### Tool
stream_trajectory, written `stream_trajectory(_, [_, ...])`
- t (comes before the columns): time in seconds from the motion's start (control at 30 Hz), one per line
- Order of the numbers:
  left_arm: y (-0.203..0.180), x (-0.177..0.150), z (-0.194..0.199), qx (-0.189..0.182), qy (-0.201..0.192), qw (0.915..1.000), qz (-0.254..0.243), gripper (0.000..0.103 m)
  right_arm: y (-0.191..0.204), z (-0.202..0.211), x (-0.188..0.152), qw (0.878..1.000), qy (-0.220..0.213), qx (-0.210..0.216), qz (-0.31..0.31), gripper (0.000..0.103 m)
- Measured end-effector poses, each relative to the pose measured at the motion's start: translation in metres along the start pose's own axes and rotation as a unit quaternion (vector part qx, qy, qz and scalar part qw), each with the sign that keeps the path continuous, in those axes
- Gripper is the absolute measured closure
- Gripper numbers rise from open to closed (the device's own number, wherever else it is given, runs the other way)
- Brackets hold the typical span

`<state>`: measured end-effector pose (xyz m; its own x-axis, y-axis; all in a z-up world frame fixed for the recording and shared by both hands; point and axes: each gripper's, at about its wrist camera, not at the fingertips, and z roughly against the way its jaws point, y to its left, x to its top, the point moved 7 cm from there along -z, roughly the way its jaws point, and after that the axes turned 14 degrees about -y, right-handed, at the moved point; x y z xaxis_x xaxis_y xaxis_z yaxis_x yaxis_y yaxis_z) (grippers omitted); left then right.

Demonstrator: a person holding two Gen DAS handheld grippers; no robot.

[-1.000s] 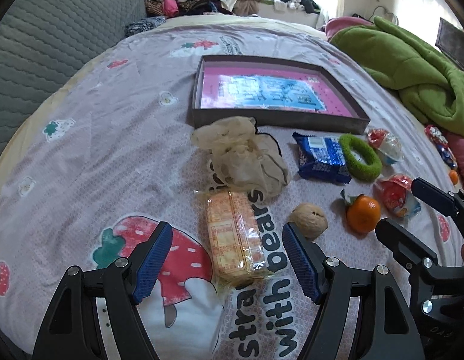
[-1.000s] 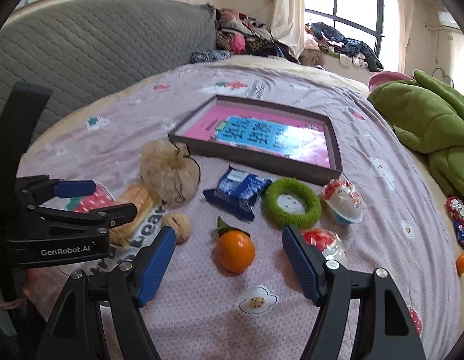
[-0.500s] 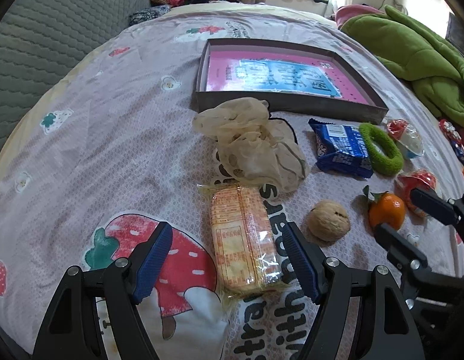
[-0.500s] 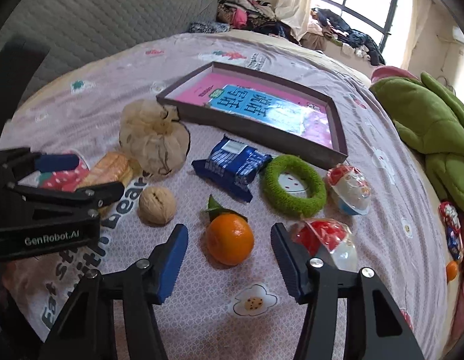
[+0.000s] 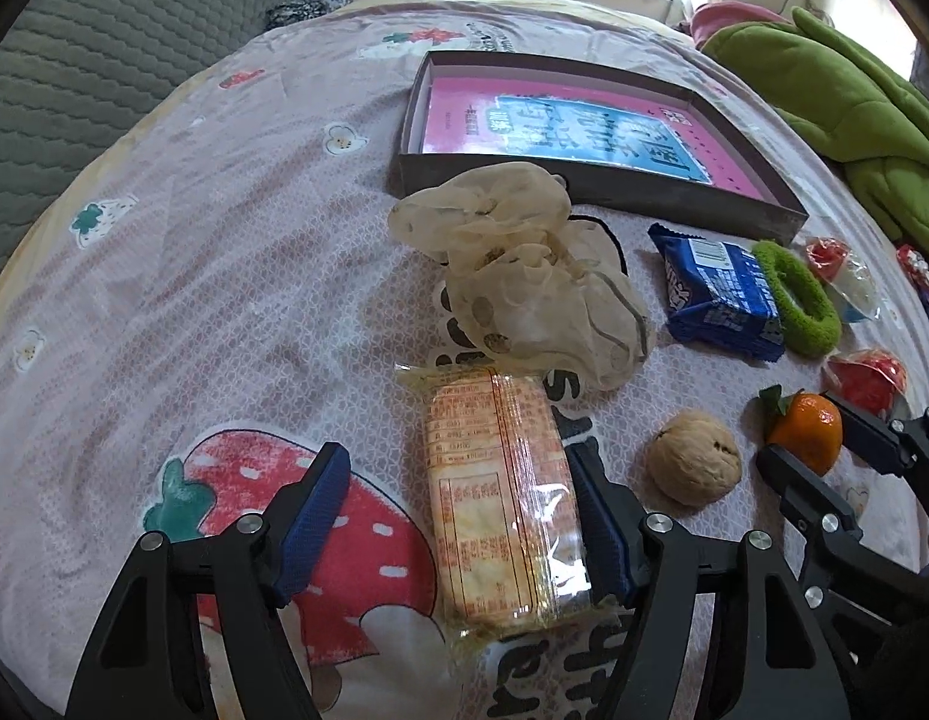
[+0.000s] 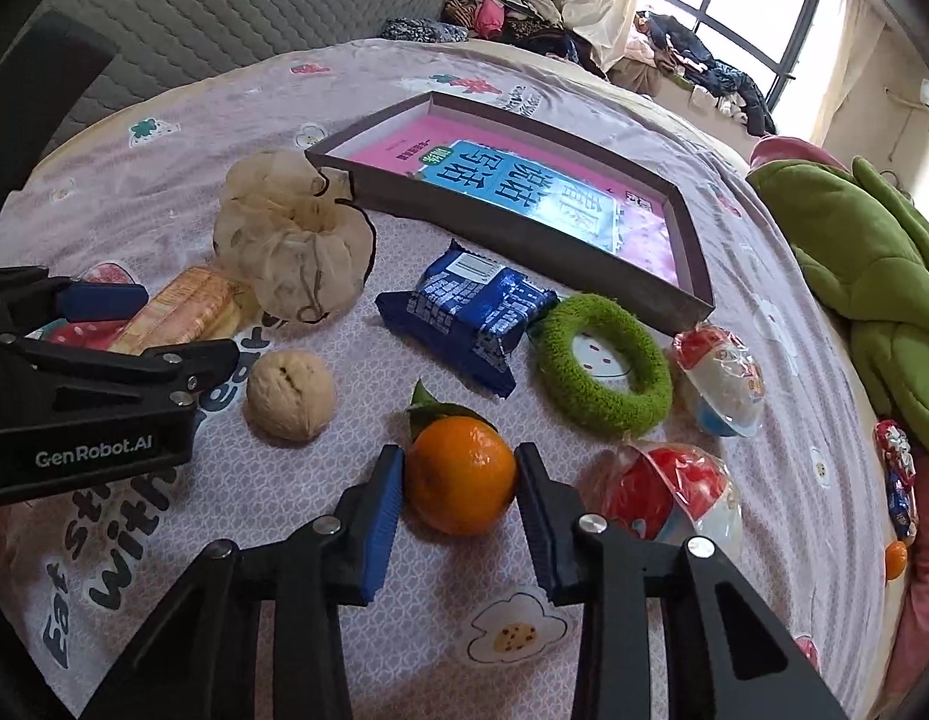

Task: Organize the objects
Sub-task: 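Close the left tool on the biscuit pack while the right tool grasps the mandarin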

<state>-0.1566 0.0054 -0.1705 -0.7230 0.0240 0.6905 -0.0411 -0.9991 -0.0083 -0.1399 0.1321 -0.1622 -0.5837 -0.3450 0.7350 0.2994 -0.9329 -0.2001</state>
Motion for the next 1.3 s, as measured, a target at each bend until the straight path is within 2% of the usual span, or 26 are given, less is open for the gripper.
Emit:
stream_trajectory(0.17, [-0.002, 0.001, -0.005, 0.006, -0.004, 1.0000, -0.004, 0.031, 0.000, -0.001, 0.000, 1.000, -0.008, -0.001, 0.002, 0.065])
stream_trajectory(0.33, [-0.003, 0.002, -0.005, -0.004, -0.007, 1.0000, 0.004, 0.037, -0.003, -0.002, 0.001, 1.000, -0.014, 0.004, -0.009, 0.065])
stream_trajectory(0.43, [-0.006, 0.001, -0.002, -0.006, -0.011, 0.9999, 0.003, 0.049, -0.002, -0.001, 0.002, 1.000, -0.016, 0.005, -0.011, 0.065])
stream_trajectory(0.47, [-0.007, 0.000, -0.001, -0.010, -0.011, 0.9999, 0.004, 0.059, -0.002, -0.002, 0.002, 1.000, -0.016, 0.005, -0.011, 0.065])
stream_trajectory(0.5, [-0.008, 0.000, 0.000, -0.014, -0.010, 0.9998, 0.008, 0.062, -0.002, -0.002, 0.002, 1.000, -0.016, 0.005, -0.011, 0.065])
stream_trajectory(0.87, [-0.010, -0.003, 0.013, -0.015, -0.009, 0.9998, 0.007, 0.063, -0.005, 0.004, 0.000, 0.999, -0.014, 0.013, -0.030, 0.066])
stream_trajectory(1.3, [-0.014, 0.000, 0.042, -0.024, -0.027, 0.9993, 0.001, 0.063, -0.007, 0.026, 0.007, 0.998, -0.026, 0.018, -0.052, 0.066])
